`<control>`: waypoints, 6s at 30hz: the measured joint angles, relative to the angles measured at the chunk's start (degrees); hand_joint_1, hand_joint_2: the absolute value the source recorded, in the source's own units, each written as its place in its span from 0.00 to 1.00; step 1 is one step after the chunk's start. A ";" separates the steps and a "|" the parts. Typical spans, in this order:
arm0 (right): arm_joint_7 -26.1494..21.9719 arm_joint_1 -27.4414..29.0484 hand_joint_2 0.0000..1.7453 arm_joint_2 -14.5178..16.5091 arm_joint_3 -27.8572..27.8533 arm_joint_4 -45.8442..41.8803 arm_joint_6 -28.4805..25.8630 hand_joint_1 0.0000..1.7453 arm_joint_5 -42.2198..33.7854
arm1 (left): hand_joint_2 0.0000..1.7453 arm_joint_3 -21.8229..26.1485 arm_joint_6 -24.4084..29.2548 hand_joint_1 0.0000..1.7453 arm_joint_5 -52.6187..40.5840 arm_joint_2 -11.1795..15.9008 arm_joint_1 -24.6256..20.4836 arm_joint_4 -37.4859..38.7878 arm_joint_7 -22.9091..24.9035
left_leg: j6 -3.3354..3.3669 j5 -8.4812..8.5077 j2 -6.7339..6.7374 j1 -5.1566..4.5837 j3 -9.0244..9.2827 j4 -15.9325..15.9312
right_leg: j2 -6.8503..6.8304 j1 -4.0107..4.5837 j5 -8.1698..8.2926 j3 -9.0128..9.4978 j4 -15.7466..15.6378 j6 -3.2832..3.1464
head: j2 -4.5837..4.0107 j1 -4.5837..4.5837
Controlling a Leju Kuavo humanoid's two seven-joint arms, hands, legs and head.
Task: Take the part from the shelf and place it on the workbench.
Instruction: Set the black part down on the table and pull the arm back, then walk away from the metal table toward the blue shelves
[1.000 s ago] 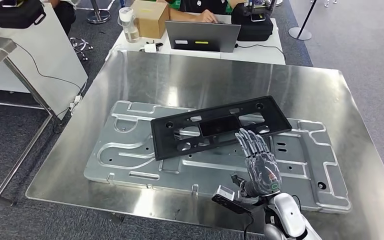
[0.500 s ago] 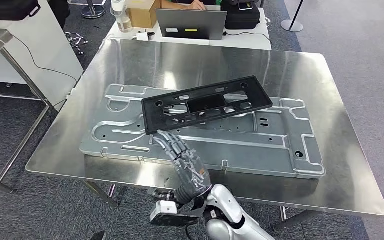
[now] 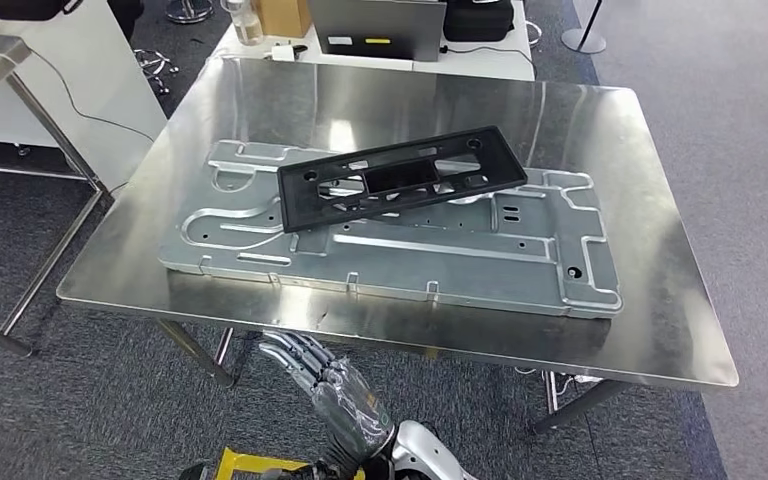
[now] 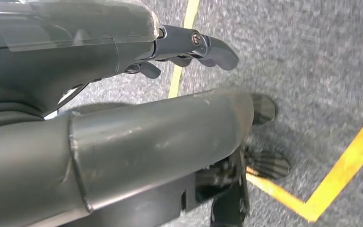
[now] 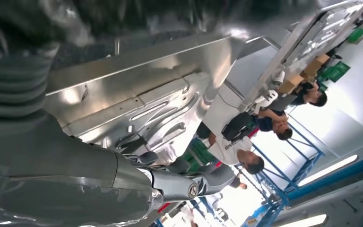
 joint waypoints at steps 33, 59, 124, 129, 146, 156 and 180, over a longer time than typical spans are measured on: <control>-7.90 10.67 0.00 3.90 -25.17 30.36 -6.90 0.00 -13.93 | 0.00 -3.21 1.56 0.00 7.95 1.36 1.04 -0.56 -2.55 | 1.00 -1.57 0.20 0.49 1.80 -0.24 | 0.31 -0.97 2.04 -3.62 0.88 2.07 | 0.00 0.00; -1.65 3.76 0.00 3.51 -50.61 71.10 8.42 0.00 -23.53 | 0.00 -9.11 2.85 0.00 11.00 2.06 2.43 -0.95 -2.33 | -1.35 -0.13 2.30 0.88 -0.28 5.35 | -2.14 -0.32 -1.12 0.41 -0.22 0.49 | 0.00 -0.02; 11.02 4.78 0.00 5.08 -68.04 77.49 15.43 0.00 -27.50 | 0.00 -22.76 -1.85 0.00 14.49 12.64 15.92 -0.87 -3.52 | 0.30 0.82 1.89 0.88 -2.52 1.04 | -5.78 -0.46 -6.78 7.50 -0.78 1.75 | 0.00 -0.21; 11.28 5.15 0.00 5.17 -68.07 77.52 15.57 0.00 -27.14 | 0.00 -22.68 -1.85 0.00 13.70 12.62 15.67 -0.85 -6.00 | 1.68 1.72 -0.94 0.75 -3.02 0.69 | 0.14 -0.65 -14.56 1.50 12.87 2.08 | -0.02 -0.20; 10.79 5.25 0.00 5.46 -69.00 77.52 16.61 0.00 -25.50 | 0.00 -22.68 -2.55 0.00 10.38 12.20 15.07 -0.61 -6.12 | -2.35 -4.21 -0.53 1.74 -10.01 14.10 | -2.02 0.11 -4.42 9.02 -4.88 -1.68 | -0.15 -0.46; 10.66 4.33 0.00 5.70 -69.48 77.46 16.93 0.00 -25.21 | 0.00 -22.49 -2.69 0.00 9.88 12.42 15.33 -0.54 -6.62 | -0.44 0.87 0.52 2.02 -3.89 2.59 | -3.07 -1.48 -9.58 7.59 1.24 2.31 | -0.13 -0.37; 11.21 4.97 0.00 7.04 -69.55 77.53 17.77 0.00 -24.30 | 0.00 -22.01 -3.02 0.00 8.60 13.17 15.28 -0.41 -6.67 | -2.87 0.42 2.31 1.26 -4.84 4.64 | -4.25 0.95 -5.91 6.59 -1.04 -1.65 | -0.13 -0.37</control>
